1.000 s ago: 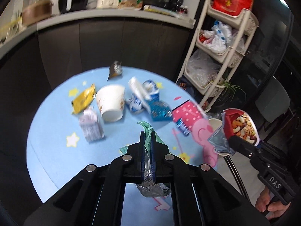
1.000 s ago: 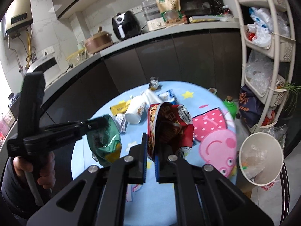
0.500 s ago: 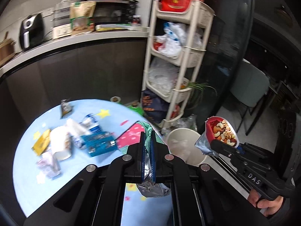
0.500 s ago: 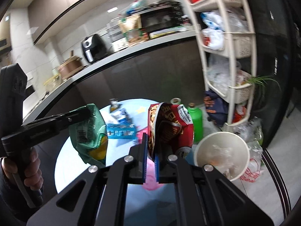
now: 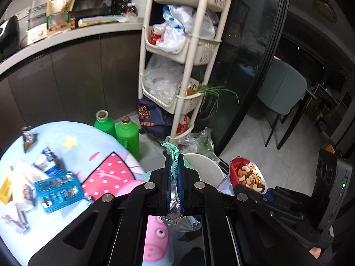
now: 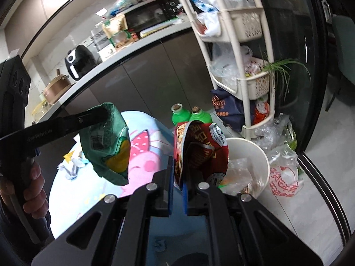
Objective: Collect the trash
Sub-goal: 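Carry the tray and wrapper to the white bin and open both tools inside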
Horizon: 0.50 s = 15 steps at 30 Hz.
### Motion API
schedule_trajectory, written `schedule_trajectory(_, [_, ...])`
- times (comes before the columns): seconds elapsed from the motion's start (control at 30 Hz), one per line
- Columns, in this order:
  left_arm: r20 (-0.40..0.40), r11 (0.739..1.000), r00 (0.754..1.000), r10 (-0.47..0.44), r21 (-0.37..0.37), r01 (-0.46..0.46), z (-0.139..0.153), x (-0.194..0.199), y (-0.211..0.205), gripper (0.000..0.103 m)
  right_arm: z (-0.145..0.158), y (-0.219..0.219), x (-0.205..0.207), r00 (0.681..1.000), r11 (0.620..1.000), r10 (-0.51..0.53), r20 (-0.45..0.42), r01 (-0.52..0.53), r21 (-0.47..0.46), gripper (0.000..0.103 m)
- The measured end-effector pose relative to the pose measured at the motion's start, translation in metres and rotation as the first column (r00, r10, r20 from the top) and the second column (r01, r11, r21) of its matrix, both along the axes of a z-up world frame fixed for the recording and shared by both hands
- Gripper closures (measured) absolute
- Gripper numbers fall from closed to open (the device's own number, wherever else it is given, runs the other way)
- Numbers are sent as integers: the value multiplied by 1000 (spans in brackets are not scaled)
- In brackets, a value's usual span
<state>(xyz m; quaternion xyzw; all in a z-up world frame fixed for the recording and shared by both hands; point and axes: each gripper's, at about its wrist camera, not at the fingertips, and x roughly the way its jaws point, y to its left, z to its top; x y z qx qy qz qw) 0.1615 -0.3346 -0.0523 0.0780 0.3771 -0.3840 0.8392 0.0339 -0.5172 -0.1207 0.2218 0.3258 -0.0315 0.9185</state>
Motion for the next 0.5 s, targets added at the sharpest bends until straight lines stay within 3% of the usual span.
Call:
schedule_trajectory(0.23, [-43, 999, 999, -18, 36, 19, -34, 24, -42, 99, -41, -34, 12, 998, 997, -32, -55, 35, 69, 95])
schedule_trajectory(0.5, [-52, 992, 998, -44, 118, 50, -79, 34, -86, 97, -67, -53, 23, 995, 995, -35, -96, 43, 88, 95])
